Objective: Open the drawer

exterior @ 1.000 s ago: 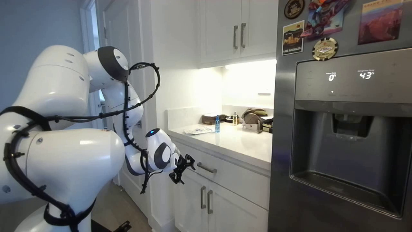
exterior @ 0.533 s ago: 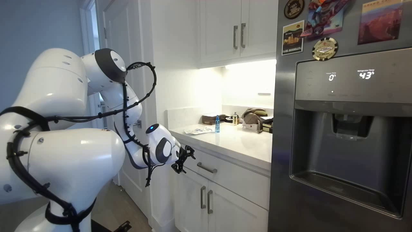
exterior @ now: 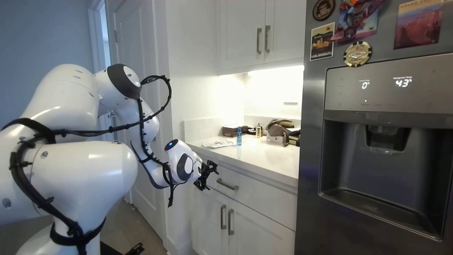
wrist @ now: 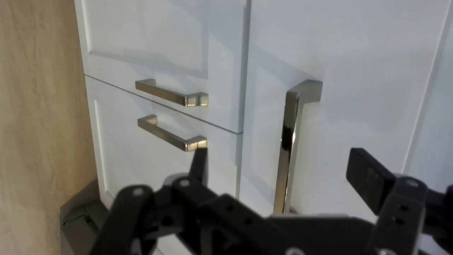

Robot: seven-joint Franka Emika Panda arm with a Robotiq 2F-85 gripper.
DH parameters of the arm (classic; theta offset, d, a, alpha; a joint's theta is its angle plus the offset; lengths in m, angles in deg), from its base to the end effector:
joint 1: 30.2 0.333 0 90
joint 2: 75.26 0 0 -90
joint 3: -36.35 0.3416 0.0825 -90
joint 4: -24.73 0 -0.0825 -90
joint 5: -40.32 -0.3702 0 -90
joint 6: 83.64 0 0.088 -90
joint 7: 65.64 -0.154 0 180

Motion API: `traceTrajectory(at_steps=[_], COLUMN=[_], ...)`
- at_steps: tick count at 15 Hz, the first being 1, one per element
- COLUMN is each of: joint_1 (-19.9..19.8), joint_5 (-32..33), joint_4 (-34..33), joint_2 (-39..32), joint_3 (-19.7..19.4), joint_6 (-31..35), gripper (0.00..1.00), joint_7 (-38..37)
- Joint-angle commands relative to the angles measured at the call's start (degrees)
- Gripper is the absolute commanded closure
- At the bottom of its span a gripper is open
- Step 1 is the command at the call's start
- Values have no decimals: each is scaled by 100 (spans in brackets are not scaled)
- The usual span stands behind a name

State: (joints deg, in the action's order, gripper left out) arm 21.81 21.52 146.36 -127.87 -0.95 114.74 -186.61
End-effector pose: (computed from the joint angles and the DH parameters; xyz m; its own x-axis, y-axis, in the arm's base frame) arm 0.6158 0.1356 0.1288 -0.2803 -0.9591 0.0390 -0.6884 0.1725 -0.7046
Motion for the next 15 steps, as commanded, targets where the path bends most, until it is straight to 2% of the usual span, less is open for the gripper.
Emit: traceTrajectory(at_steps=[1,4,5,6,15], joint_1=[-237,-445,-634,-590,-813], joint_5=[23,44,-573,-94,-169], joint_4=[-324,-523,-636,-647,-1056], joint_2=[-277,-437,-410,-515,-828], joint_3=[5,41,306,123,208], joint_6=[0,0,0,0,0], gripper=[0,0,0,0,0], joint_7=[-166,-156,527,-58,0])
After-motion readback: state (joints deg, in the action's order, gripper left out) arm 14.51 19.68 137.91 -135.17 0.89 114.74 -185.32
